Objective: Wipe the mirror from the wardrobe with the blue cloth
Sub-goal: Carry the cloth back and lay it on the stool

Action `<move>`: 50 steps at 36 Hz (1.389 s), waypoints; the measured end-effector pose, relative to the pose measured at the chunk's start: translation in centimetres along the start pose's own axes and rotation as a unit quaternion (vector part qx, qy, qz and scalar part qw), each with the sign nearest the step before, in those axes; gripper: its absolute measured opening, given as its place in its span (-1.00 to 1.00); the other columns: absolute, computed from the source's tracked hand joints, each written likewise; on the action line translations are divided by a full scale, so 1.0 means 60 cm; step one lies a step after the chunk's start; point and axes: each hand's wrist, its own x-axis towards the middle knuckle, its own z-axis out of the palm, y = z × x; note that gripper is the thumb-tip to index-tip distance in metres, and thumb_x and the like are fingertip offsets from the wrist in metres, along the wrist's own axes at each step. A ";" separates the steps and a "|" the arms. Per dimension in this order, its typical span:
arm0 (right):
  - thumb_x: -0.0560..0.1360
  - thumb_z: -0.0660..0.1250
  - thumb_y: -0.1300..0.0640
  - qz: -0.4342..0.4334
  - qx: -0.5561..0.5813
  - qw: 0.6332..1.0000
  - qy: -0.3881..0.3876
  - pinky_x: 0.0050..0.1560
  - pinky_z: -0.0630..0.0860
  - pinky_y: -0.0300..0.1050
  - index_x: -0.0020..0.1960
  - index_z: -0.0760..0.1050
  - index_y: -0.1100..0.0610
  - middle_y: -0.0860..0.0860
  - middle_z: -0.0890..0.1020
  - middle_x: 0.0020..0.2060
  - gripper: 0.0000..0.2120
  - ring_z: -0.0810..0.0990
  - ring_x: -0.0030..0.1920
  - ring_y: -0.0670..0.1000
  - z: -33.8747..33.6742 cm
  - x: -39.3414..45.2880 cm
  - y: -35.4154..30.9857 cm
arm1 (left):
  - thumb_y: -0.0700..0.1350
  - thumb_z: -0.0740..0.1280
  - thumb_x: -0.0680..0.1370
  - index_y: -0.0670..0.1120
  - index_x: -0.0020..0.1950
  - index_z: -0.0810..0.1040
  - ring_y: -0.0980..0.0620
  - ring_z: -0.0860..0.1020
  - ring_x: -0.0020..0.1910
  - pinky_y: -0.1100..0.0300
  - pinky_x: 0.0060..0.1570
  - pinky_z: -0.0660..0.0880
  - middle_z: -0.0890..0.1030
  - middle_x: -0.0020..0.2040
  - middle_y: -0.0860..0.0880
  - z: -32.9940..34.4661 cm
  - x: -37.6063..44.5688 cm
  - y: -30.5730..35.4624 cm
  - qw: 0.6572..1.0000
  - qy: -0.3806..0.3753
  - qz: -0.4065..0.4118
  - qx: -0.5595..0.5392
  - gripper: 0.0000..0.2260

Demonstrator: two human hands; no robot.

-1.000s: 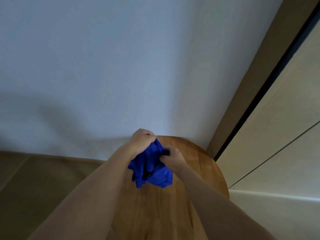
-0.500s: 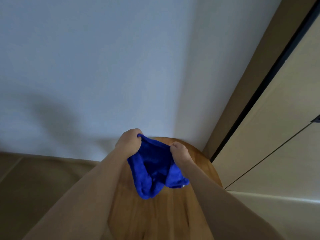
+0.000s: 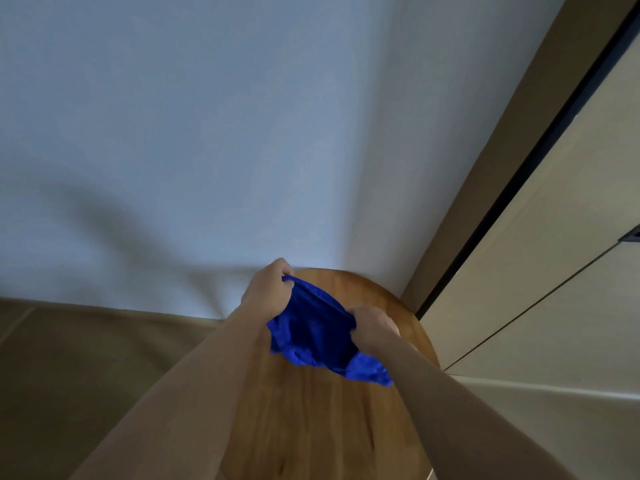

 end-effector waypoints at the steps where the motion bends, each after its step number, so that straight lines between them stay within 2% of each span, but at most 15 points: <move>1: 0.49 0.11 0.36 0.002 0.011 1.000 0.005 -0.06 0.54 -0.09 0.14 0.52 -0.01 0.00 0.61 -0.04 -0.61 0.57 -0.03 0.04 0.000 0.001 0.001 | -0.22 0.18 0.54 -0.02 -0.07 0.41 0.01 0.49 -0.15 0.10 -0.15 0.46 0.52 -0.14 0.02 0.003 0.001 -0.004 1.000 0.011 -0.002 -0.006 -0.90; 5: 0.52 0.12 0.33 0.010 0.005 1.000 0.003 -0.04 0.55 -0.07 0.12 0.52 0.03 0.01 0.60 -0.05 -0.67 0.57 -0.04 0.04 0.010 0.008 0.015 | -0.25 0.23 0.52 -0.03 -0.17 0.42 0.03 0.46 -0.19 0.27 -0.29 0.34 0.50 -0.22 0.06 0.012 0.003 -0.022 0.999 0.005 0.028 0.015 -0.87; 11: 0.56 0.14 0.27 0.052 0.012 0.998 -0.028 -0.06 0.54 -0.14 0.12 0.49 0.04 0.02 0.59 -0.05 -0.75 0.57 -0.06 -0.01 0.065 0.010 0.059 | -0.20 0.20 0.56 -0.08 -0.17 0.49 0.00 0.49 -0.14 0.22 -0.20 0.33 0.54 -0.18 -0.01 0.078 -0.018 -0.076 0.992 -0.058 0.044 0.101 -0.86; 18: 0.52 0.12 0.31 0.060 -0.041 0.988 -0.137 -0.10 0.40 -0.16 0.20 0.51 0.02 -0.02 0.57 0.01 -0.64 0.55 0.08 0.04 0.133 0.006 0.101 | -0.14 0.10 0.63 0.01 0.30 0.49 0.02 0.48 0.20 0.19 0.14 0.40 0.50 0.25 0.03 0.160 -0.048 -0.146 0.974 -0.178 -0.017 0.141 -0.70; 20: 0.50 0.15 0.33 0.049 -0.068 0.982 -0.172 -0.12 0.45 -0.14 0.10 0.55 0.07 -0.05 0.58 -0.13 -0.69 0.60 -0.02 0.01 0.155 0.003 0.109 | -0.18 0.10 0.61 -0.01 0.22 0.54 0.02 0.51 0.14 0.17 0.08 0.44 0.54 0.18 0.04 0.176 -0.058 -0.161 0.958 -0.231 -0.015 0.169 -0.71; 23: 0.50 0.16 0.29 0.033 -0.099 0.970 -0.221 -0.05 0.40 -0.12 -0.09 0.52 0.07 -0.02 0.60 -0.15 -0.80 0.59 0.07 0.06 0.188 0.002 0.121 | -0.23 0.15 0.56 -0.05 -0.20 0.48 0.04 0.49 -0.19 0.20 -0.16 0.40 0.52 -0.19 -0.01 0.201 -0.073 -0.182 0.935 -0.307 -0.033 0.175 -0.80; 26: 0.46 0.24 0.19 0.039 -0.106 0.957 -0.266 0.11 0.40 -0.09 0.12 0.50 0.03 -0.03 0.57 0.06 -0.75 0.53 0.17 0.07 0.219 0.009 0.138 | -0.29 0.16 0.46 -0.07 -0.40 0.28 0.07 0.34 -0.41 0.21 -0.34 0.27 0.34 -0.42 0.03 0.229 -0.090 -0.200 0.923 -0.351 -0.097 0.128 -0.74; 29: 0.40 0.37 -0.06 0.103 -0.005 0.950 -0.294 0.23 0.43 -0.10 0.40 0.34 -0.06 -0.05 0.45 0.30 -0.41 0.47 0.25 0.05 0.244 0.017 0.152 | -0.28 0.20 0.36 -0.06 -0.27 0.47 0.05 0.44 -0.30 0.18 -0.26 0.40 0.48 -0.32 0.00 0.256 -0.099 -0.205 0.900 -0.403 -0.141 0.088 -0.87; 33: 0.49 0.23 0.03 0.133 0.096 0.963 -0.216 -0.02 0.41 -0.17 0.21 0.47 0.05 -0.02 0.56 0.10 -0.69 0.54 0.13 0.03 0.262 0.044 0.165 | -0.24 0.18 0.46 -0.06 -0.12 0.45 0.07 0.43 -0.19 0.17 -0.17 0.41 0.48 -0.10 -0.05 0.289 -0.089 -0.218 0.923 -0.343 -0.175 0.016 -0.88; 35: 0.51 0.14 0.15 0.138 0.061 0.976 -0.158 -0.06 0.43 -0.13 0.17 0.47 0.07 0.02 0.58 0.08 -0.74 0.57 0.07 0.05 0.264 0.057 0.170 | -0.23 0.16 0.54 -0.01 0.17 0.48 0.06 0.51 -0.01 0.18 -0.07 0.44 0.51 0.11 -0.01 0.300 -0.077 -0.229 0.949 -0.266 -0.165 0.044 -0.74; 37: 0.50 0.11 0.23 0.151 0.041 0.982 -0.104 -0.03 0.45 -0.13 0.21 0.43 0.06 0.04 0.53 0.14 -0.68 0.56 0.08 0.08 0.268 0.070 0.176 | -0.23 0.14 0.56 -0.02 0.39 0.32 0.01 0.51 0.08 0.19 -0.10 0.42 0.42 0.29 -0.02 0.311 -0.064 -0.235 0.964 -0.194 -0.170 0.062 -0.61; 41: 0.50 0.14 0.26 0.130 0.078 0.988 -0.001 -0.05 0.41 -0.11 0.36 0.26 0.05 0.01 0.40 0.27 -0.56 0.45 0.18 0.09 0.281 0.098 0.183 | -0.12 0.23 0.57 -0.01 0.50 0.14 -0.03 0.39 0.25 0.10 0.05 0.47 0.27 0.37 -0.07 0.330 -0.041 -0.243 0.972 -0.112 -0.184 0.097 -0.48; 44: 0.52 0.26 0.16 0.098 0.094 0.991 0.010 0.20 0.37 -0.07 0.54 -0.07 0.02 -0.03 0.19 0.46 -0.28 0.28 0.38 0.10 0.289 0.120 0.176 | 0.03 0.31 0.54 0.04 0.53 -0.04 -0.02 0.33 0.30 0.12 0.08 0.49 0.24 0.36 -0.07 0.341 -0.030 -0.252 0.968 -0.101 -0.158 0.169 -0.31; 46: 0.51 0.30 0.10 0.082 0.061 0.995 0.002 0.37 0.22 -0.02 0.55 -0.19 -0.01 -0.03 0.25 0.44 -0.18 0.25 0.40 0.08 0.294 0.133 0.168 | 0.04 0.32 0.53 0.09 0.54 -0.11 -0.02 0.36 0.27 0.12 0.05 0.49 0.23 0.34 -0.08 0.345 -0.020 -0.255 0.965 -0.116 -0.149 0.183 -0.26; 50: 0.52 0.20 0.13 0.070 0.013 0.997 0.012 0.40 0.07 -0.06 0.46 0.23 -0.10 -0.06 0.51 0.18 -0.48 0.35 0.25 -0.01 0.294 0.154 0.156 | -0.01 0.29 0.56 0.06 0.43 0.23 0.00 0.42 0.17 0.16 -0.05 0.47 0.29 0.28 -0.09 0.344 -0.003 -0.255 0.954 -0.139 -0.144 0.222 -0.53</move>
